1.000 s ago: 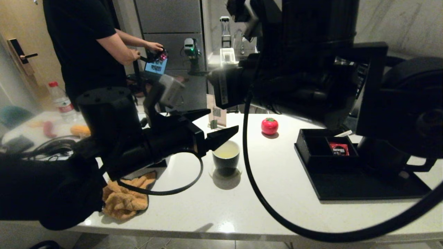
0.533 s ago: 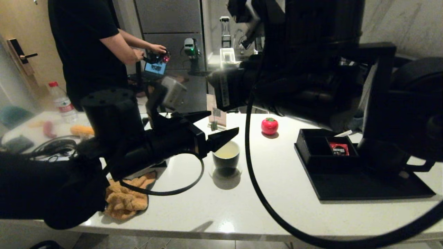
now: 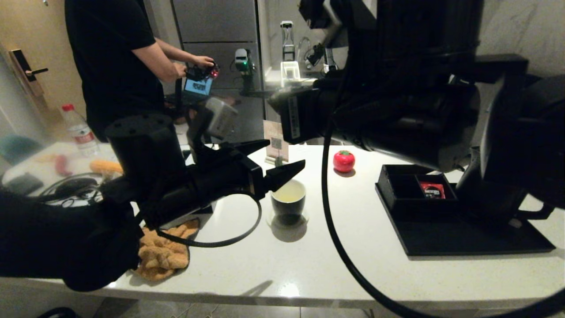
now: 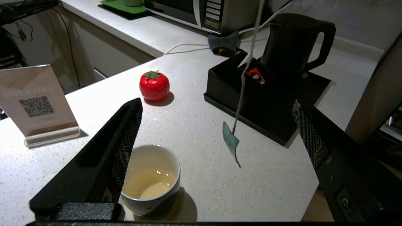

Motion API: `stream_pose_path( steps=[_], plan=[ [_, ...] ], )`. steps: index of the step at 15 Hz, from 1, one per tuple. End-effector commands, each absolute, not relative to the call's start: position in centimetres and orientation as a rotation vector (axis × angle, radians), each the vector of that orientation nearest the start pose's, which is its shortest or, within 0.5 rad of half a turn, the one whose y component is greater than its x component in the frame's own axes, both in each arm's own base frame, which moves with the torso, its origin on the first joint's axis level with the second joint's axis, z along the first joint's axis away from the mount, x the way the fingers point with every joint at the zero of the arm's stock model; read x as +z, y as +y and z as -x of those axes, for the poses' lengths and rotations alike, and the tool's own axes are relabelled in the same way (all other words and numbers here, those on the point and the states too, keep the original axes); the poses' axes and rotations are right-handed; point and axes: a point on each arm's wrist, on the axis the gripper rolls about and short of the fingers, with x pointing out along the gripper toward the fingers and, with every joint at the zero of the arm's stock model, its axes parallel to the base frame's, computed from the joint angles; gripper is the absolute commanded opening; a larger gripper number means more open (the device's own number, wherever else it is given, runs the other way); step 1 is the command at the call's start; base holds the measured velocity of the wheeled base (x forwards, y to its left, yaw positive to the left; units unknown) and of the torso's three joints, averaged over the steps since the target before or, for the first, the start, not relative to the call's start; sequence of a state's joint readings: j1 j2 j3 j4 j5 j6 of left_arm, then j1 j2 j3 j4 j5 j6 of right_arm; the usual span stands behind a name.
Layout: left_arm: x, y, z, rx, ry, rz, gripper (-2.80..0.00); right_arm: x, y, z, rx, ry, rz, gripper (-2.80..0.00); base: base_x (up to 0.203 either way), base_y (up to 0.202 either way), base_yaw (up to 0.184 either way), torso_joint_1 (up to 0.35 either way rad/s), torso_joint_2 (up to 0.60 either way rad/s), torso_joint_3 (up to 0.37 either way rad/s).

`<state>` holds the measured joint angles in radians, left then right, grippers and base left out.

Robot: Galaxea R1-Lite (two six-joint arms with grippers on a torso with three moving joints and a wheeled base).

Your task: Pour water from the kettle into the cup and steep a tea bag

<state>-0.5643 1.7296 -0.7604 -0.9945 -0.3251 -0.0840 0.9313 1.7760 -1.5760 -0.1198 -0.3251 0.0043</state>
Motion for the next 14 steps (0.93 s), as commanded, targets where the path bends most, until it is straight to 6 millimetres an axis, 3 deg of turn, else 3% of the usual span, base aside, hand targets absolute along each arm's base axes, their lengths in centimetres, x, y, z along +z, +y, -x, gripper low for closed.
stream_pose_path(
  steps=[1,9,10,14],
  plan=[
    [19.53,-17.27,-25.84,-0.893,0.013,0.082,0.00,32.52,27.55,-21.27,0.607,0.066,0.042,-2.80,0.000,0.000,0.000,0.000,0.00,0.000],
    [19.20,-17.50,-26.20,-0.896,0.002,0.084,0.00,32.08,27.93,-21.14,0.617,0.077,0.051,-2.80,0.000,0.000,0.000,0.000,0.00,0.000],
    [19.12,-17.52,-26.31,-0.894,0.003,0.083,-2.80,31.97,27.90,-21.12,0.617,0.080,0.053,-2.80,0.000,0.000,0.000,0.000,0.00,0.000],
    [19.14,-17.48,-26.35,-0.891,0.003,0.084,-2.80,31.87,27.98,-21.11,0.619,0.083,0.056,-2.80,0.000,0.000,0.000,0.000,0.00,0.000]
  ],
)
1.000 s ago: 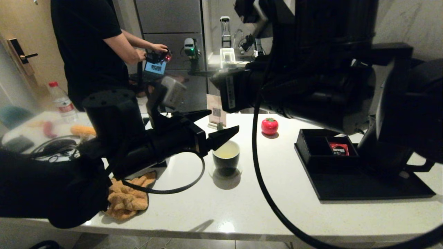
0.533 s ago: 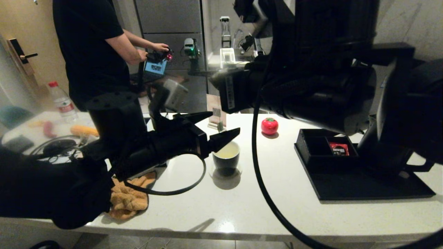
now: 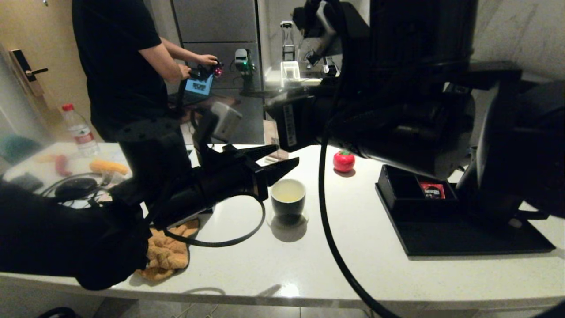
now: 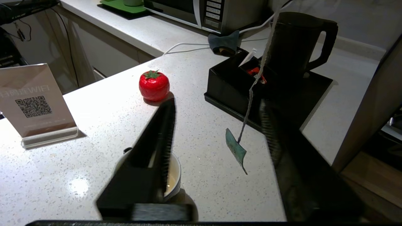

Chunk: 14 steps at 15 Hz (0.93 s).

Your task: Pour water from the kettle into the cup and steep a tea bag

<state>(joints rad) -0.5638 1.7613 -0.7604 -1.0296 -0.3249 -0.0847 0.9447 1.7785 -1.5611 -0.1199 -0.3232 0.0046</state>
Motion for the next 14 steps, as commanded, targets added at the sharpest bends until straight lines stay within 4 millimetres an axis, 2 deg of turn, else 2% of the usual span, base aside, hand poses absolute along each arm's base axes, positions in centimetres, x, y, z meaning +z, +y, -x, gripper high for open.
stream_pose_path(
  steps=[1,11,14],
  plan=[
    [19.2,-17.5,-26.4,-0.891,0.003,0.084,-2.80,31.8,28.0,-21.1,0.619,0.084,0.057,-2.80,0.000,0.000,0.000,0.000,0.00,0.000],
    [19.1,-17.4,-26.2,-0.890,0.005,0.081,-2.80,31.7,28.1,-21.1,0.621,0.087,0.057,-2.80,0.000,0.000,0.000,0.000,0.00,0.000],
    [19.0,-17.3,-26.2,-0.887,0.006,0.081,-2.80,30.8,27.9,-21.0,0.619,0.098,0.065,-2.80,0.000,0.000,0.000,0.000,0.00,0.000]
  ],
)
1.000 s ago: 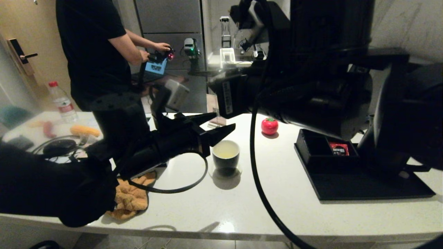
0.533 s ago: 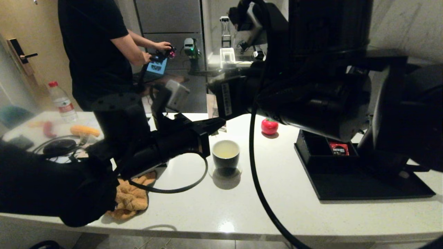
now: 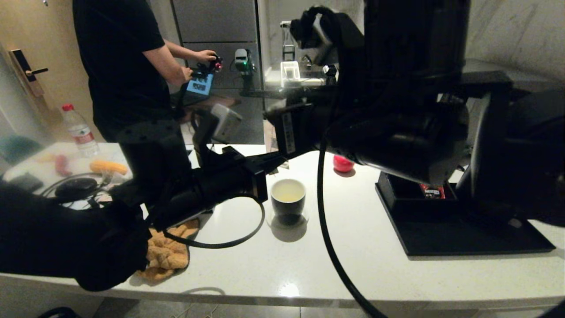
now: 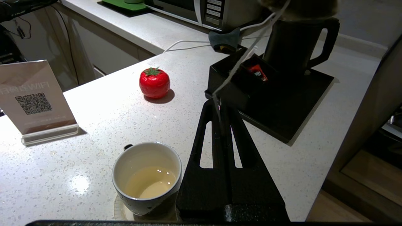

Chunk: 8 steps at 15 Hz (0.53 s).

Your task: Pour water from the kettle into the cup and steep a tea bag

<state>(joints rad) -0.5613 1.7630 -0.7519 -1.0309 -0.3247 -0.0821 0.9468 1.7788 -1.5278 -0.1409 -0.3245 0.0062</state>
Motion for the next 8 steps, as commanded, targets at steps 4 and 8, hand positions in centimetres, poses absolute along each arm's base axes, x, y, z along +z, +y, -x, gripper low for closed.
stream_pose_path(
  steps=[4,8],
  plan=[
    [19.0,-17.3,-26.3,-0.885,0.008,0.081,-2.80,29.1,26.9,-20.3,0.617,0.117,0.079,-2.80,0.000,0.000,0.000,0.000,0.00,0.000],
    [18.8,-17.4,-26.3,-0.885,0.015,0.080,-2.80,27.2,25.8,-19.6,0.586,0.129,0.091,-2.80,0.000,0.000,0.000,0.000,0.00,0.000]
  ],
)
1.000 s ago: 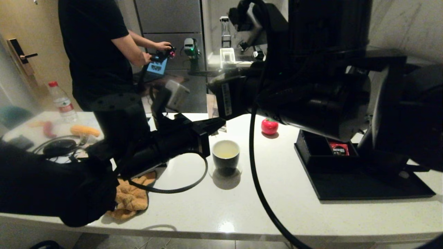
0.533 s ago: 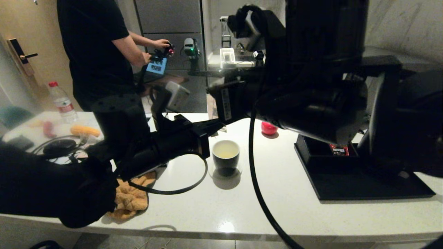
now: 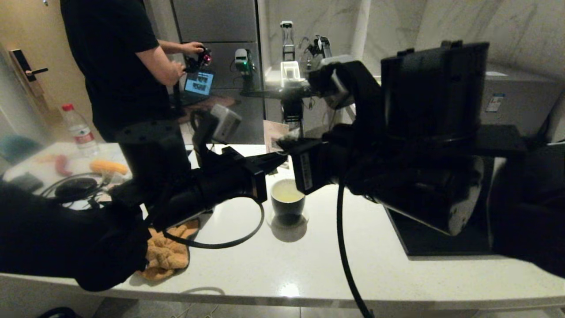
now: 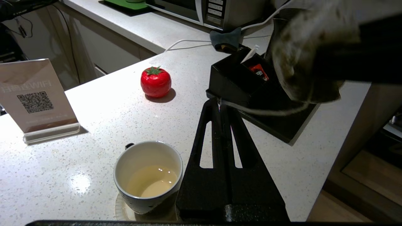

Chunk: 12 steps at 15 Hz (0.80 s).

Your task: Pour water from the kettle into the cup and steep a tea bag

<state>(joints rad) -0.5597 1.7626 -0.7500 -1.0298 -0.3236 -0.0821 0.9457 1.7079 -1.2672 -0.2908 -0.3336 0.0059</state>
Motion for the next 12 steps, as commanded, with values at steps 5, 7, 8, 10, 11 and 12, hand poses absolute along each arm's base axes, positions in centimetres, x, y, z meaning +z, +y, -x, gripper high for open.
stream_pose_path(
  steps=[5,7,8,10,11,12],
  plan=[
    [18.64,-17.39,-26.40,-0.885,0.021,0.079,-2.80,26.49,25.66,-19.59,0.532,0.145,0.100,-2.80,0.000,0.000,0.000,0.000,0.00,0.000],
    [18.61,-17.39,-26.39,-0.885,0.022,0.079,-2.80,26.40,25.71,-19.59,0.533,0.143,0.099,-2.80,0.000,0.000,0.000,0.000,0.00,0.000],
    [18.56,-17.36,-26.44,-0.884,0.023,0.079,-2.80,26.41,25.76,-19.61,0.535,0.139,0.096,-2.80,0.000,0.000,0.000,0.000,0.00,0.000],
    [18.43,-17.42,-26.48,-0.884,0.027,0.079,-2.80,26.45,25.86,-19.48,0.540,0.138,0.094,-2.80,0.000,0.000,0.000,0.000,0.00,0.000],
    [18.41,-17.40,-26.50,-0.883,0.027,0.078,-2.80,26.45,25.89,-19.45,0.541,0.138,0.094,-2.80,0.000,0.000,0.000,0.000,0.00,0.000],
    [18.37,-17.42,-26.53,-0.883,0.029,0.078,-2.80,26.48,25.88,-19.42,0.541,0.137,0.093,-2.80,0.000,0.000,0.000,0.000,0.00,0.000]
  ],
)
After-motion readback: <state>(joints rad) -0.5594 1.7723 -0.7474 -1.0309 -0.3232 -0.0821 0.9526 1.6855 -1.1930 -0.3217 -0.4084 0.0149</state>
